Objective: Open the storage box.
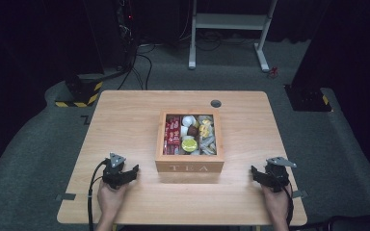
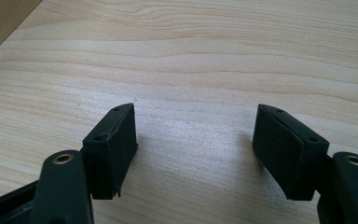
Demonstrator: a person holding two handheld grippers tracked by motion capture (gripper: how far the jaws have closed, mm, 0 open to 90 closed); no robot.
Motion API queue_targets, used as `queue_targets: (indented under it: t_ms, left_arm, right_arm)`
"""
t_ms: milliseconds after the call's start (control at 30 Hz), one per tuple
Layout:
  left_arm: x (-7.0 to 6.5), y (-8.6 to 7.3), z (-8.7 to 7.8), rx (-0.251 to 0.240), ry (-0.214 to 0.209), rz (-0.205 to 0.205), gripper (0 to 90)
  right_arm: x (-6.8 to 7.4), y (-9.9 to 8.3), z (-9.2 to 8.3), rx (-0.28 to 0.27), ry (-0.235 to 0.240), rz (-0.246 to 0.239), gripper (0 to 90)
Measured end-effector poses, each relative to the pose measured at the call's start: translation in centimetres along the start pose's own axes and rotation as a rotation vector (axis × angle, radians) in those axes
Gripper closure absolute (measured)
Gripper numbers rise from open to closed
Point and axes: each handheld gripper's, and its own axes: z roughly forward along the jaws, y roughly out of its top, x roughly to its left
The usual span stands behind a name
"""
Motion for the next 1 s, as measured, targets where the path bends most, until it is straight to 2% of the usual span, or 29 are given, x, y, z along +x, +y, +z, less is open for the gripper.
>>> queue_targets:
  t_ms: [467,600,800,1000]
  left_arm:
    - [-0.02,0.02,0.05,0.001,-0.012,0.004,31.0]
    - [-0.13,0.04,0.09,0.001,-0.004,-0.003,31.1]
    - [-0.56,0.13,0.22,0.012,-0.008,-0.002,24.3]
    - [-0.58,0.08,0.14,0.014,-0.011,0.010,24.2]
  right_arm:
    - [0.00,0.01,0.00,0.000,0.001,0.000,30.5]
    - [0.00,0.01,0.00,0.001,0.001,0.000,30.4]
    - [0.00,0.01,0.00,0.000,0.001,-0.001,30.3]
    - [0.00,0.00,-0.01,0.000,0.000,0.000,30.2]
